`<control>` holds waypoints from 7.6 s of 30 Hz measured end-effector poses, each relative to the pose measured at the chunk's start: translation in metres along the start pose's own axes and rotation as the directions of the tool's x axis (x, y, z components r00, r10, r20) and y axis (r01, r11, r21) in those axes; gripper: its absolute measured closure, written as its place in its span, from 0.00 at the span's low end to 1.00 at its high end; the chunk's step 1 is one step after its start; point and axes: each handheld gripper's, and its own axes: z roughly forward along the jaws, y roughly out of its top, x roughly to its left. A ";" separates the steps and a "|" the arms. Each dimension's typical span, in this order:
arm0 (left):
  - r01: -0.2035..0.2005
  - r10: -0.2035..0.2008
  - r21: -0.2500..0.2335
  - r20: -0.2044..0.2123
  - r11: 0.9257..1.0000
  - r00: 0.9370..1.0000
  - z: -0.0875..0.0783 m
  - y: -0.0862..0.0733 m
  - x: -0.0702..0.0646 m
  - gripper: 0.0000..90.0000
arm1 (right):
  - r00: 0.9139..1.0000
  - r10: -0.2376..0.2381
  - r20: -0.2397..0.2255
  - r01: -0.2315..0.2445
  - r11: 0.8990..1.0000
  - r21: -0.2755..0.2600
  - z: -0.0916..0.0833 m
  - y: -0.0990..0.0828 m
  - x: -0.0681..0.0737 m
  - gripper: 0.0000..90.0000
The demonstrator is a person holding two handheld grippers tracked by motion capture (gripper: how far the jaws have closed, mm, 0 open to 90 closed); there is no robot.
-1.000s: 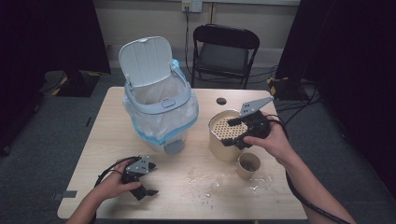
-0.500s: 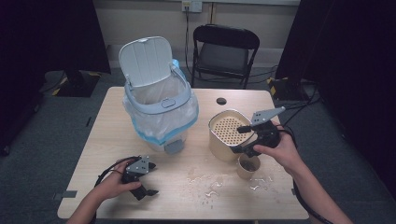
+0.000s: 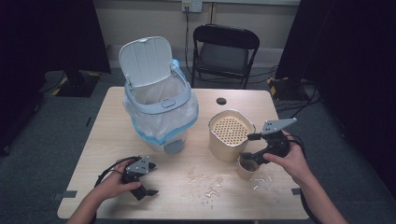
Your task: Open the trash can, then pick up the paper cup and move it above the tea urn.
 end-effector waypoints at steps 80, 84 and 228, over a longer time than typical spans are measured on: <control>0.010 -0.010 -0.001 -0.006 1.000 1.000 0.000 0.000 -0.001 0.00 | 0.996 0.083 0.041 -0.077 0.990 -0.122 0.040 -0.103 0.006 0.20; 0.011 -0.011 -0.002 -0.006 1.000 1.000 0.000 0.000 -0.001 0.00 | 0.995 0.088 0.046 -0.081 0.987 -0.136 0.040 -0.102 0.005 0.20; 0.018 -0.018 -0.003 -0.013 1.000 1.000 0.001 0.001 -0.002 0.00 | 0.955 0.128 0.267 -0.104 0.989 -0.102 -0.018 0.003 -0.134 0.31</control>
